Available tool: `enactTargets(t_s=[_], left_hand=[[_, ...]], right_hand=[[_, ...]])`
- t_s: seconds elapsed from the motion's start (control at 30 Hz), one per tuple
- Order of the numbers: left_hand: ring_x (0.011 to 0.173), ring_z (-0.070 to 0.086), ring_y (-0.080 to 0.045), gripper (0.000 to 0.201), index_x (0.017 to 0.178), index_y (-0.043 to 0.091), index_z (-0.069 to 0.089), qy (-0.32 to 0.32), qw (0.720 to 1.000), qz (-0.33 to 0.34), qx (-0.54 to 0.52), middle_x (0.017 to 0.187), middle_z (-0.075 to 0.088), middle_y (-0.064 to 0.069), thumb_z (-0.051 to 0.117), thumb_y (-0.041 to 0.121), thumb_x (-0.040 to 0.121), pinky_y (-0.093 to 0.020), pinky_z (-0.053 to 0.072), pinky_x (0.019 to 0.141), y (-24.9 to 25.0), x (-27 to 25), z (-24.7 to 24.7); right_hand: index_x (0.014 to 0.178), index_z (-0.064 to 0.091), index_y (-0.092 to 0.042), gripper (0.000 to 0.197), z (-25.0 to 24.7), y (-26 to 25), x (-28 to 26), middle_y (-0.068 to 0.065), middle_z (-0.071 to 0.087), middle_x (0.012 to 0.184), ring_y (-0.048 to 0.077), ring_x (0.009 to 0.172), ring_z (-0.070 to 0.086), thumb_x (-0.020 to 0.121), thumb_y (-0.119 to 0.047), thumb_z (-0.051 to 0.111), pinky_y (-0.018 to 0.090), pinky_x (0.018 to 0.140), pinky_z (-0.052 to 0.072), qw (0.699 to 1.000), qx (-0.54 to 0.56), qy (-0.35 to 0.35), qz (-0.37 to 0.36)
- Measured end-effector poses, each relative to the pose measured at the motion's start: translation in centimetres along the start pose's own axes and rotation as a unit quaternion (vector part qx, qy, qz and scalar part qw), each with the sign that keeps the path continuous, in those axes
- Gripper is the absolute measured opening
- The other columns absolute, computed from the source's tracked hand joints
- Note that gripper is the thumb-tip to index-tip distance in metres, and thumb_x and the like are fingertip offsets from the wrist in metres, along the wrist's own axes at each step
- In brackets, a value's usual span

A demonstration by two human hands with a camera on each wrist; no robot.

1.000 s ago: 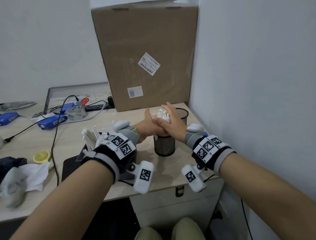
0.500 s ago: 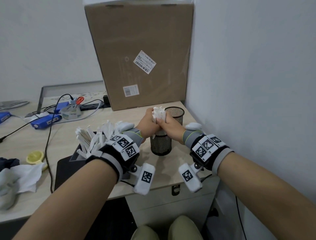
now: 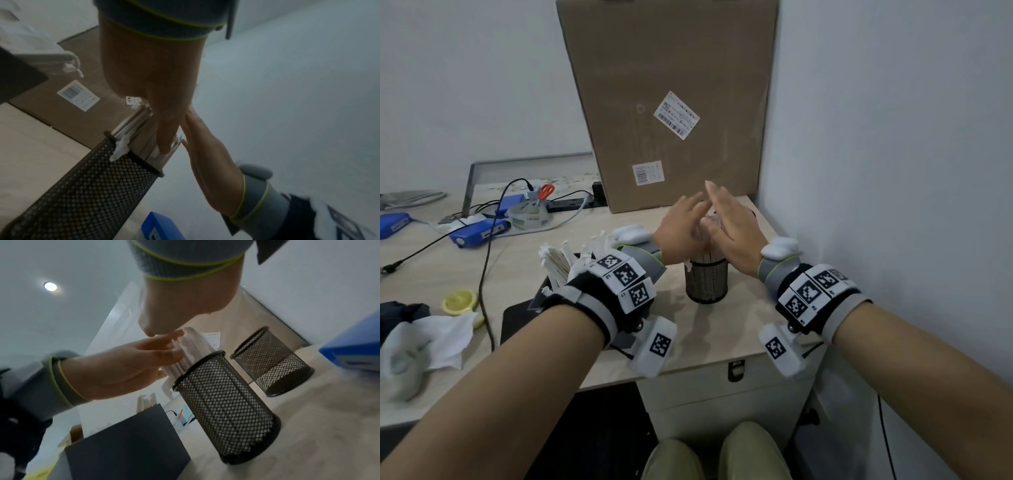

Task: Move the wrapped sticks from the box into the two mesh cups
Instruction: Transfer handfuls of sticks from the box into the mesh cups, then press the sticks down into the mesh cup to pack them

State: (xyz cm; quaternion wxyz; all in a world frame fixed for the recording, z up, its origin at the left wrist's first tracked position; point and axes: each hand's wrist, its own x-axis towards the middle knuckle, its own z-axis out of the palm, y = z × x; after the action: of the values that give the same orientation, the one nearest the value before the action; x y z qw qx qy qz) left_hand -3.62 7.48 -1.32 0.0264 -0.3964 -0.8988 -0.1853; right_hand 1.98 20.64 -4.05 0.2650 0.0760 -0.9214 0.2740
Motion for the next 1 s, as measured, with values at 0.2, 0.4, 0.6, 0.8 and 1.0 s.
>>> enactTargets(t_s=[0.2,0.4,0.6,0.8,1.0], left_hand=[[0.146,0.017,-0.026,0.087,0.15,0.015,0.025,0.002,0.996,-0.021,-0.084,0.157,0.022,-0.008,0.056,0.048,0.076,-0.041,0.012,0.12,0.7,-0.9,-0.5],[0.118,0.054,-0.02,0.031,0.12,0.013,0.062,0.169,0.962,-0.096,-0.191,0.125,0.06,-0.006,0.056,0.013,0.09,-0.033,0.041,0.105,-0.5,-3.2,-3.8],[0.092,0.063,-0.022,0.022,0.097,0.012,0.07,0.207,0.94,-0.204,-0.177,0.102,0.069,-0.006,0.051,0.008,0.086,-0.036,0.052,0.088,-2.6,-5.9,-6.5],[0.083,0.056,-0.025,0.009,0.091,0.006,0.065,0.084,0.951,-0.283,-0.092,0.088,0.061,-0.011,0.059,0.01,0.085,-0.033,0.047,0.074,-4.8,-9.2,-7.1],[0.107,0.055,-0.025,0.042,0.122,0.009,0.055,-0.048,0.955,-0.288,-0.046,0.118,0.057,-0.013,0.069,0.018,0.083,-0.032,0.043,0.091,-5.5,-10.3,-5.0]], right_hand=[[0.15,0.023,-0.018,0.054,-0.1,-1.0,0.0,-0.003,0.024,0.158,0.016,0.148,0.011,0.101,-0.039,0.026,0.047,0.119,0.011,0.997,0.039,-0.024,0.06],[0.113,0.064,-0.01,0.047,-0.8,-2.5,0.0,0.006,0.063,0.116,0.021,0.112,0.054,0.092,-0.041,0.035,0.029,0.097,0.037,0.991,0.053,0.125,0.021],[0.081,0.064,-0.006,0.028,0.2,-7.4,-0.1,0.001,0.059,0.061,0.015,0.058,0.058,0.093,-0.029,0.052,0.039,0.068,0.048,0.987,0.104,0.059,0.103],[0.06,0.06,-0.007,0.046,3.2,-11.2,-0.5,0.014,0.07,0.064,0.019,0.051,0.059,0.093,-0.037,0.049,0.029,0.067,0.052,0.979,0.006,-0.144,0.146],[0.07,0.057,-0.004,0.04,5.7,-11.7,-0.1,0.014,0.066,0.062,0.024,0.052,0.055,0.096,-0.032,0.045,0.022,0.047,0.042,0.929,0.062,-0.286,0.225]])
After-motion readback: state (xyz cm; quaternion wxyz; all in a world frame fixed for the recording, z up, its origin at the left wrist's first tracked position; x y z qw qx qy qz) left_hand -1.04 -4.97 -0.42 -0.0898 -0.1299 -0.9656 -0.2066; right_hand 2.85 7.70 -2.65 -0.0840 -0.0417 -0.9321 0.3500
